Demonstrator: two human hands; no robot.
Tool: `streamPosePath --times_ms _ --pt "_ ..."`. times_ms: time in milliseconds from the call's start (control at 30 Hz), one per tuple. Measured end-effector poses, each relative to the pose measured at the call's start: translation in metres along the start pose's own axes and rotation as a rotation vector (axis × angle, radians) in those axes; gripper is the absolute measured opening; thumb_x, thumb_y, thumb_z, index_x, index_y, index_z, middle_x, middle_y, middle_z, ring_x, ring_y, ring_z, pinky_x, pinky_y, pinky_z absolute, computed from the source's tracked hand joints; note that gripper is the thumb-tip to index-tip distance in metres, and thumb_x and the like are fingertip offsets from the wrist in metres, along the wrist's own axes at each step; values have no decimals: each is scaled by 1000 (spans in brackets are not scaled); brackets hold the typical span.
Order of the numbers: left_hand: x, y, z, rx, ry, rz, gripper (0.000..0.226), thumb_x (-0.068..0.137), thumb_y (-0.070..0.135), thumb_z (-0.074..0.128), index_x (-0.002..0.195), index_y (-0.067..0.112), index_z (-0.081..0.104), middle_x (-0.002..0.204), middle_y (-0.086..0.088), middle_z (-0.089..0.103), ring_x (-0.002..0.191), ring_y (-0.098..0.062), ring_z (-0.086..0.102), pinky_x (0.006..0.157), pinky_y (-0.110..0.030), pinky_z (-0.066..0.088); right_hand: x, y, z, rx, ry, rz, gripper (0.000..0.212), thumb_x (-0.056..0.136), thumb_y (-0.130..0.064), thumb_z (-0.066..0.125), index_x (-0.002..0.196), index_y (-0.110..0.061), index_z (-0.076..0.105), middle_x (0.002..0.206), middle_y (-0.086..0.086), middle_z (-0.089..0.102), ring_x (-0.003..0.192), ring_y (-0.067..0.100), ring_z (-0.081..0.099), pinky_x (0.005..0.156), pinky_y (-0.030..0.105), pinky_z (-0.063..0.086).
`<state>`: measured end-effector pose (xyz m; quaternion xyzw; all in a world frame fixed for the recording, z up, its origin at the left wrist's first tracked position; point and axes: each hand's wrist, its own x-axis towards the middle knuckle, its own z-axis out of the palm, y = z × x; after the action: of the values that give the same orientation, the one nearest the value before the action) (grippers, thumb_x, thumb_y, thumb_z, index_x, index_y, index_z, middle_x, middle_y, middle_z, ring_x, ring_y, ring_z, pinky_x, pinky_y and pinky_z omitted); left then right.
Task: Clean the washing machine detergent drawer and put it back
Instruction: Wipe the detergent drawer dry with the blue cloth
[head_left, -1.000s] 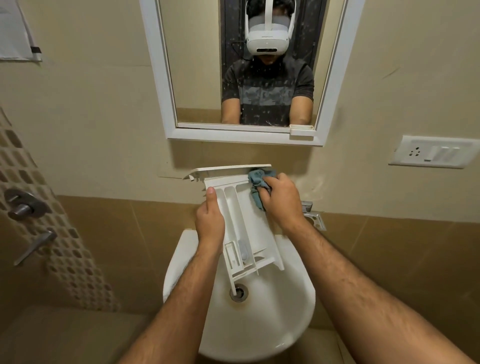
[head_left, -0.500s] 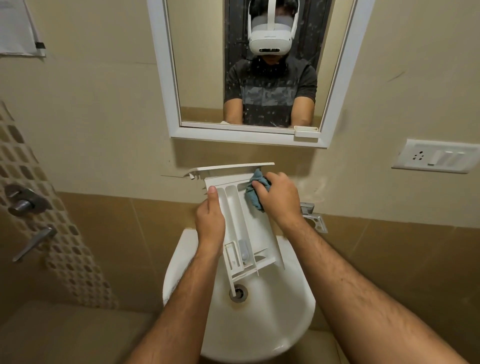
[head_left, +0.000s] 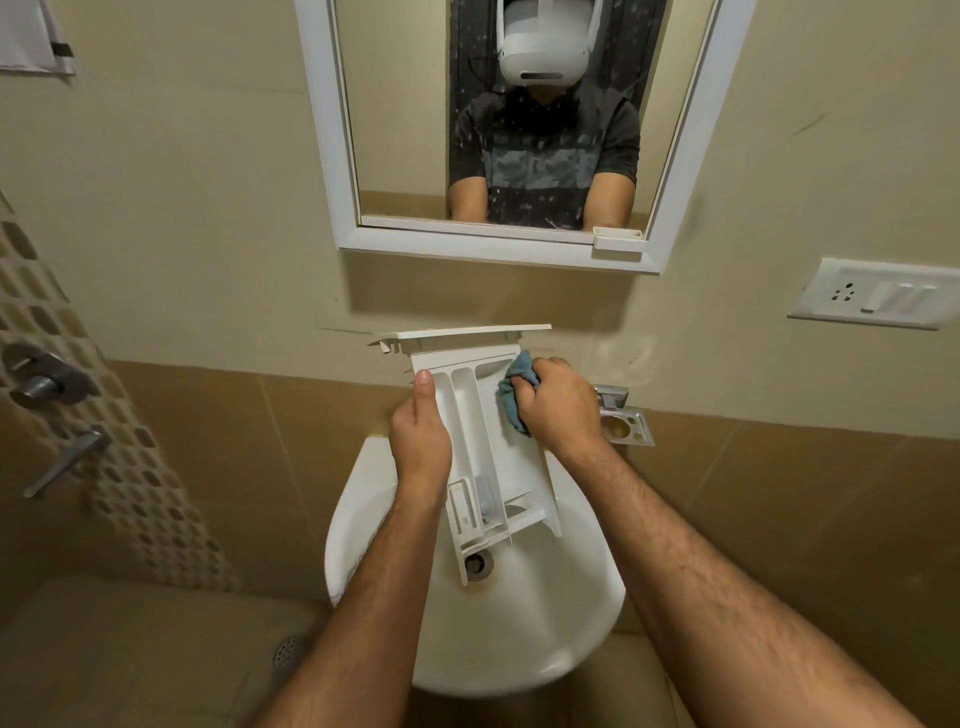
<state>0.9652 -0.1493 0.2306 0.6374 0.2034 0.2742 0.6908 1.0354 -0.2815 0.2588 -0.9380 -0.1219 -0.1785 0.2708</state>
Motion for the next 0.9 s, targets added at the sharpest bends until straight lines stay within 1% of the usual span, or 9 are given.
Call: streamPosePath --times_ms 133,233,433,533,633,700,733,800,900 --pt "-5 -2 -2 -16 21 -38 54 98 58 41 62 21 25 48 14 25 42 -3 28 40 -13 28 -18 11 6 0 -39 -8 22 92 -27 53 85 -9 63 86 7 58 72 20 47 64 30 35" --pt "-7 -5 -3 -13 41 -57 54 98 58 41 62 21 25 45 14 24 41 -3 28 40 -13 27 -33 20 11 16 -50 -17 21 91 -26 55 84 -9 64 81 1 51 71 19 46 62 29 33" --pt "-8 -12 -7 -22 61 -82 53 99 56 41 61 21 27 42 15 26 39 -2 29 39 -13 27 -66 38 23 17 -98 -33 22 92 -27 54 82 -11 63 77 -1 50 69 18 48 59 30 33" --pt "-7 -14 -7 -31 78 -92 53 99 55 41 61 20 27 41 15 26 39 -3 29 40 -13 28 -78 46 28 25 -105 -37 19 92 -27 53 83 -13 64 79 -3 49 69 17 47 59 29 33" --pt "-4 -14 -7 -32 101 -97 54 99 56 41 60 21 24 42 14 25 41 -4 28 45 -20 29 -88 53 32 3 -128 -31 19 92 -28 52 87 -15 65 83 -2 53 73 16 48 60 29 33" --pt "-1 -14 -8 -36 117 -106 55 98 57 41 61 21 24 44 13 25 44 -5 26 52 -26 29 -94 58 34 -18 -148 -23 20 92 -29 51 87 -15 64 85 1 57 75 19 52 60 30 36" --pt "1 -14 -8 -42 122 -109 55 98 58 41 61 21 24 45 13 24 45 -5 26 53 -28 28 -98 61 35 -22 -155 -20 21 92 -30 51 86 -15 63 84 1 56 76 20 53 59 30 36" --pt "3 -15 -9 -56 127 -108 55 97 59 41 61 21 24 47 13 24 45 -5 26 51 -27 29 -103 65 36 -19 -156 -22 21 93 -30 51 81 -15 61 80 -1 53 73 19 52 57 30 34" --pt "5 -14 -12 -65 143 -117 55 97 60 40 61 22 24 46 14 24 45 -5 26 48 -24 29 -108 69 35 -39 -158 -44 21 92 -30 54 75 -18 54 76 -4 47 69 16 45 53 27 25"
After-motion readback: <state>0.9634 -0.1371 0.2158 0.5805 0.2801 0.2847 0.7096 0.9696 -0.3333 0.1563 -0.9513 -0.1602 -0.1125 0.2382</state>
